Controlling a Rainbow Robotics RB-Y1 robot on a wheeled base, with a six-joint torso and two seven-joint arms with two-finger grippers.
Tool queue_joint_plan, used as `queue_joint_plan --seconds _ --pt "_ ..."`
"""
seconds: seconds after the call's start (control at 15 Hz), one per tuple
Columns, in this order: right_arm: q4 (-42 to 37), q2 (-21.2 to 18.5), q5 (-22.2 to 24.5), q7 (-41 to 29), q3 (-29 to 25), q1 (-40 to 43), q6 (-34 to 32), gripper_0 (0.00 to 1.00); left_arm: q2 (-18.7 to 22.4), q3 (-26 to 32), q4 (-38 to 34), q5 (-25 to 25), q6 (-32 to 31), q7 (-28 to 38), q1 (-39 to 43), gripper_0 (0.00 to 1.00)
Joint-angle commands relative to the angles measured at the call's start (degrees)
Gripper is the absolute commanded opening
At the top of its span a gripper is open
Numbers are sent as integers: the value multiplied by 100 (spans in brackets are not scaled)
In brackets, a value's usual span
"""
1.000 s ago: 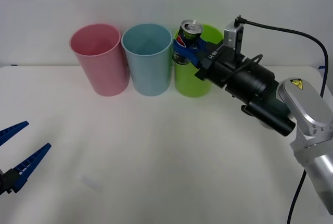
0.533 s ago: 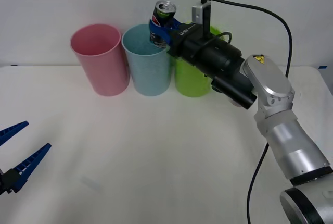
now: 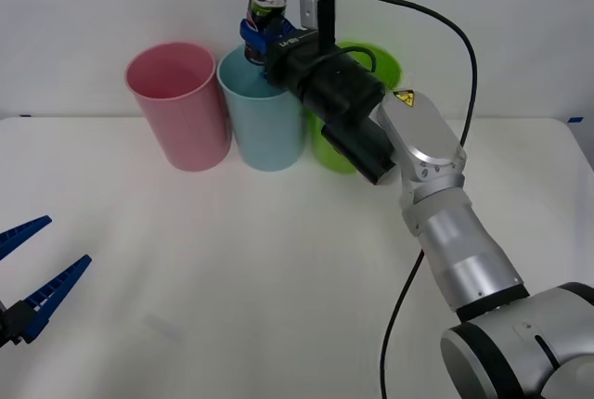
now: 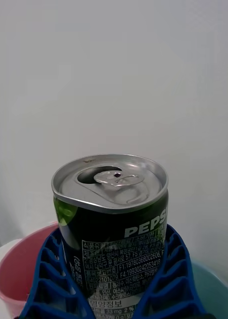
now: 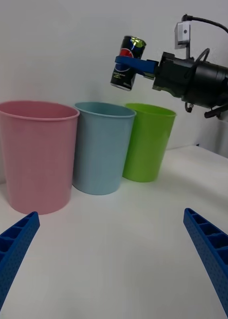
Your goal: Grasp the object on the table and drop it into the matching bin: aluminum can to the light blue bin, PET bottle to the pink bin.
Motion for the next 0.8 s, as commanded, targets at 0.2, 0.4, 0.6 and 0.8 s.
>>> queue_joint_plan --seconds 0.2,0.4,0.6,0.8 --pt "203 62 127 32 104 -151 716 0 0 0 0 0 0 0 0 100" --pt "573 62 127 94 -45 -406 804 0 0 0 0 0 0 0 0 100" --pt "573 62 136 111 -10 -414 874 0 0 0 0 0 0 0 0 100" --pt "573 62 145 120 42 -406 874 0 0 0 0 0 0 0 0 100"
